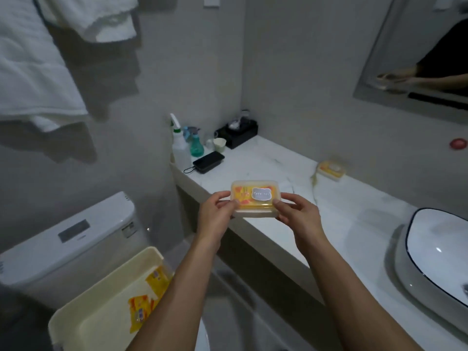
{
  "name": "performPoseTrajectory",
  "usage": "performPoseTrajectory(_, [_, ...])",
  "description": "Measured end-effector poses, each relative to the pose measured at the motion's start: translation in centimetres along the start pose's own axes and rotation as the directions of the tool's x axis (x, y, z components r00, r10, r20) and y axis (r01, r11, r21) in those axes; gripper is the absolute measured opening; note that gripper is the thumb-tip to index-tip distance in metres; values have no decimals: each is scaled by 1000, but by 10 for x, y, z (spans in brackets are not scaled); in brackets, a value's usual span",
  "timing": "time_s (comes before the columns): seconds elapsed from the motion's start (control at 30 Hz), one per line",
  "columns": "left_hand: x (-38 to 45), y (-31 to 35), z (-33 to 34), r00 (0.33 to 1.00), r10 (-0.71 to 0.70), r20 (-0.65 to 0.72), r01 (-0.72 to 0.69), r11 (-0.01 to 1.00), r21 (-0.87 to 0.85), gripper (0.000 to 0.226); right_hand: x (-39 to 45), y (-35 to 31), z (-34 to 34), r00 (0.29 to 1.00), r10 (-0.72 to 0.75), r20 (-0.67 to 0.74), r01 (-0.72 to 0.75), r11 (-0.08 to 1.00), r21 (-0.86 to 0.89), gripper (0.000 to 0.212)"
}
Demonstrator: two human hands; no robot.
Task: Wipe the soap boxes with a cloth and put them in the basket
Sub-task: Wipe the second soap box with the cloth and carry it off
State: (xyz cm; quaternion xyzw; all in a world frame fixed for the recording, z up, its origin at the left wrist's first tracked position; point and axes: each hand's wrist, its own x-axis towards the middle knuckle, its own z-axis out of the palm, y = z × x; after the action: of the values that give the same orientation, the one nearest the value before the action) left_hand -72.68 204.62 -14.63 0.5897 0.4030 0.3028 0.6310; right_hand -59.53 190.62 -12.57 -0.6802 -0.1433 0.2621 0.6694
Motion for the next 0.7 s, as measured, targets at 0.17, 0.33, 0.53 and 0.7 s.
performPoseTrajectory(0.17, [31,9,84,992,6,125,-13,999,52,33,46,-3,-64,995,11,-97,-8,999,34,36])
performPoseTrajectory(0.33, [61,20,177,977,-2,211,-12,998,68,32,101,-9,-133,984,14,-179,-3,998,60,34])
performPoseTrajectory(0.53, [91,26,284,960,-9,280,-16,996,85,39,162,-16,-209,957,30,-288,-7,997,79,38])
performPoseTrajectory(0.7, [114,14,355,955,-47,294,16,994,107,32,195,-9,-255,913,94,-397,-46,991,129,40])
